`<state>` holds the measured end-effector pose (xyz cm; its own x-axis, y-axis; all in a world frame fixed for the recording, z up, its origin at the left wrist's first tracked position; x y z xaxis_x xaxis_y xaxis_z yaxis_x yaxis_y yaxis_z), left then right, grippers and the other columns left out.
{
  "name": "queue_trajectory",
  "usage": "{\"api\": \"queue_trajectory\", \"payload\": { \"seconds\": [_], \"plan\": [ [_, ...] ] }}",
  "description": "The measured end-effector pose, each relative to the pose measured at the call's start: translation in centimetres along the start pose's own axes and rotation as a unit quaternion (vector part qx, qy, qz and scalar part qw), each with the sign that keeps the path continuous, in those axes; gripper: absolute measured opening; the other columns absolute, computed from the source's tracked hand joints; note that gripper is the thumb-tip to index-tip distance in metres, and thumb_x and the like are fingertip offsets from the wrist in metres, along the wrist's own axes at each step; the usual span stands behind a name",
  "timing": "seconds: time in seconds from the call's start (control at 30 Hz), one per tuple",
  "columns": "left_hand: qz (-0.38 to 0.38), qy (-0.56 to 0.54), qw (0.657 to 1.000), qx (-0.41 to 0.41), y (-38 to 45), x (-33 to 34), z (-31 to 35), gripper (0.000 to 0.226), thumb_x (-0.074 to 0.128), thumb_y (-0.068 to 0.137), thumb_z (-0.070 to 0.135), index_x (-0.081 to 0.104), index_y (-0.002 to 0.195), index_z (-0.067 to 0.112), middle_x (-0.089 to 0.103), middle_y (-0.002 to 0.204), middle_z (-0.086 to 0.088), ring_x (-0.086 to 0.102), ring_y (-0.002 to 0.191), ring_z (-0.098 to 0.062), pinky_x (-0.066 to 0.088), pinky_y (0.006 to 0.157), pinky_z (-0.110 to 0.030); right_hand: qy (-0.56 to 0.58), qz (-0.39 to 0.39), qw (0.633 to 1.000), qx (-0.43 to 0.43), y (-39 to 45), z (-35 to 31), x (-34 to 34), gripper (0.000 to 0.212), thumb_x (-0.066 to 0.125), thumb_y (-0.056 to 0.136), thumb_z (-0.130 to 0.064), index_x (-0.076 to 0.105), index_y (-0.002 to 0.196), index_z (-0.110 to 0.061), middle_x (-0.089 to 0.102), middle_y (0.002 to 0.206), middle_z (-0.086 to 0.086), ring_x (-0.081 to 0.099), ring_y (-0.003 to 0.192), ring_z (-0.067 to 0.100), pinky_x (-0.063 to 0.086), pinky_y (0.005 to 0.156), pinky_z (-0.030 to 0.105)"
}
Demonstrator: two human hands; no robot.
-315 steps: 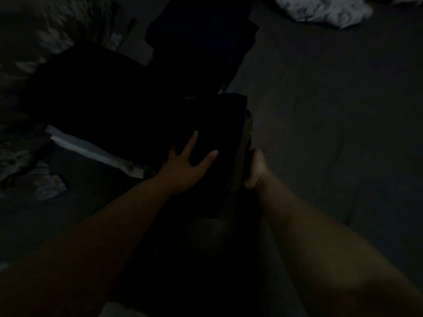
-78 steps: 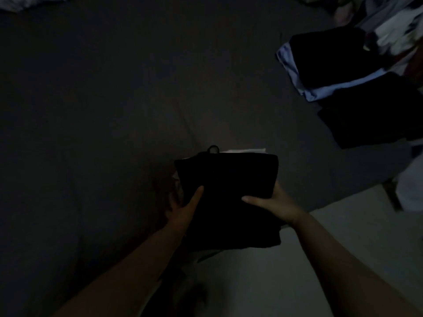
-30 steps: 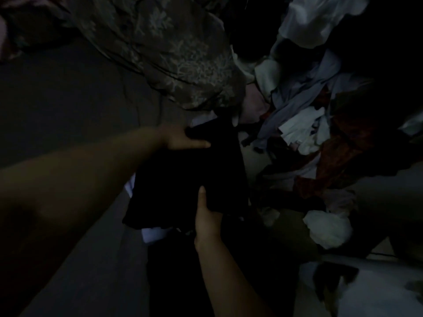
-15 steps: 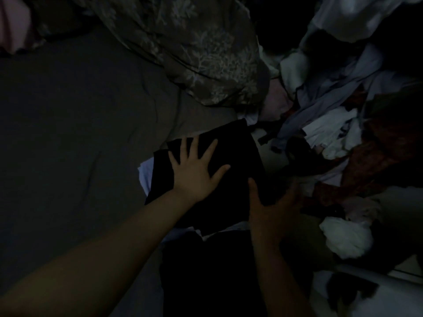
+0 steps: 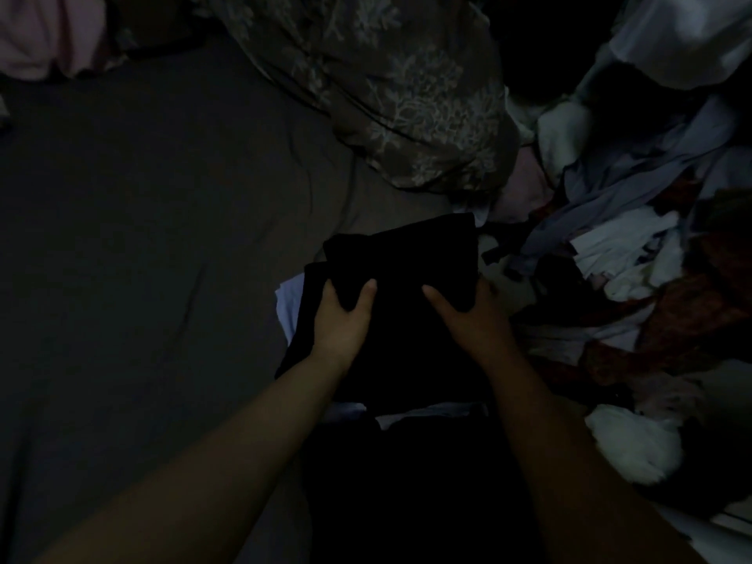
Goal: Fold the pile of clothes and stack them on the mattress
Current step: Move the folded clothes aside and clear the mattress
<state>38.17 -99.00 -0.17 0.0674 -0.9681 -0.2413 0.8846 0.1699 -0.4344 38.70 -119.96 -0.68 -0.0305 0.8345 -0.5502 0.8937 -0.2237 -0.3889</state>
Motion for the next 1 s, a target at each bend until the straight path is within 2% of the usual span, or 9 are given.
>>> {"api": "queue_trajectory", "payload": {
  "seconds": [0.1,0.17,0.3,0.4,0.47,0.57,0.67,0.77,1.0],
  "plan": [
    [0.035,0.013,0.999,0.009,0.7,-1.9,1.3,0.046,0.05,0.095,0.035,0.043,0.137,0.016,0.051,0.111,0.009,0.047,0.102,-0.003,0.034,0.081,-0.011,-0.054,0.019,0.998,-0.022,0.0,-2.3,0.3,0.103,0.05,0.064,-0.081,0.033,0.144,-0.018,0.036,0.147,0.009,0.034,0.135,0.03,0.034,0.109,0.046],
    [0.033,0.031,0.999,-0.005,1.2,-2.5,0.0,0.051,0.053,0.094,0.035,0.042,0.138,0.012,0.054,0.124,0.003,0.05,0.11,-0.009,0.035,0.086,-0.014,-0.072,0.009,0.997,-0.015,0.0,-2.5,1.2,0.102,0.056,0.068,-0.075,0.029,0.145,-0.013,0.037,0.148,0.01,0.036,0.134,0.03,0.035,0.108,0.046],
    [-0.011,0.008,0.994,-0.105,1.3,-1.5,-4.7,0.075,0.058,0.089,0.044,0.024,0.148,0.014,0.041,0.146,-0.007,0.043,0.129,-0.022,0.031,0.097,-0.02,-0.08,-0.038,0.995,0.05,-0.4,0.4,3.0,0.114,0.065,0.069,-0.067,0.007,0.151,-0.012,0.014,0.157,0.009,0.018,0.144,0.028,0.023,0.115,0.046],
    [0.025,0.009,0.997,-0.079,0.9,-1.4,-3.7,0.078,0.055,0.09,0.044,0.015,0.15,0.014,0.035,0.149,-0.005,0.038,0.133,-0.021,0.027,0.096,-0.018,-0.079,0.036,0.996,0.032,-0.6,-0.5,1.3,0.114,0.066,0.07,-0.065,0.006,0.151,-0.011,0.015,0.157,0.012,0.019,0.143,0.029,0.023,0.114,0.047],
    [0.04,0.035,0.998,-0.04,0.5,-1.3,-2.6,0.081,0.055,0.089,0.046,0.011,0.151,0.018,0.032,0.151,-0.006,0.036,0.134,-0.02,0.027,0.102,-0.021,-0.127,0.094,0.987,-0.03,-1.6,-2.3,0.0,0.107,0.063,0.074,-0.064,0.008,0.15,-0.011,0.017,0.156,0.013,0.019,0.142,0.031,0.024,0.114,0.048],
    [0.038,0.083,0.996,-0.008,-0.7,-1.4,-1.8,0.084,0.056,0.088,0.046,0.005,0.151,0.022,0.029,0.151,-0.011,0.035,0.135,-0.025,0.032,0.11,-0.035,-0.205,0.067,0.973,-0.082,-3.3,-3.7,0.8,0.093,0.055,0.083,-0.06,0.008,0.151,-0.016,0.007,0.158,0.011,0.01,0.145,0.028,0.019,0.115,0.046],
    [0.028,0.135,0.99,0.009,-2.4,-1.8,-1.0,0.082,0.056,0.089,0.041,0.007,0.151,0.021,0.023,0.153,-0.015,0.03,0.138,-0.028,0.03,0.112,-0.039,-0.228,0.078,0.964,-0.111,-5.2,-5.2,0.8,0.082,0.056,0.088,-0.046,0.013,0.151,-0.015,0.001,0.158,0.015,0.004,0.146,0.03,0.014,0.117,0.044],
    [0.037,0.162,0.985,0.039,-4.5,-3.6,-0.3,0.071,0.054,0.092,0.034,0.016,0.15,0.018,0.022,0.152,-0.016,0.029,0.137,-0.027,0.028,0.108,-0.031,-0.204,0.099,0.964,-0.138,-7.7,-7.4,1.1,0.07,0.056,0.09,-0.036,0.024,0.148,-0.01,0.005,0.157,0.018,0.007,0.145,0.03,0.013,0.118,0.039],
    [0.083,0.205,0.975,0.034,-10.9,-14.5,0.2,0.056,0.055,0.092,0.027,0.037,0.141,0.006,0.037,0.143,-0.02,0.034,0.133,-0.028,0.026,0.106,-0.025,-0.239,0.007,0.954,-0.182,-16.3,-12.4,7.8,0.053,0.059,0.088,-0.032,0.048,0.133,-0.007,0.026,0.151,0.019,0.015,0.143,0.033,0.017,0.114,0.038]
  ]
}}
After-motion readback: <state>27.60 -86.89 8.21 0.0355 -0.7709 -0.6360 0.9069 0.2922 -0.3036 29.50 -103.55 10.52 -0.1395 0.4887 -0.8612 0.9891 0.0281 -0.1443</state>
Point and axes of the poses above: each hand's wrist, its own y-axis towards the middle knuckle, its own x-axis out of the palm, z = x × y, the point moved 9 cm from there along y, towards the middle knuckle
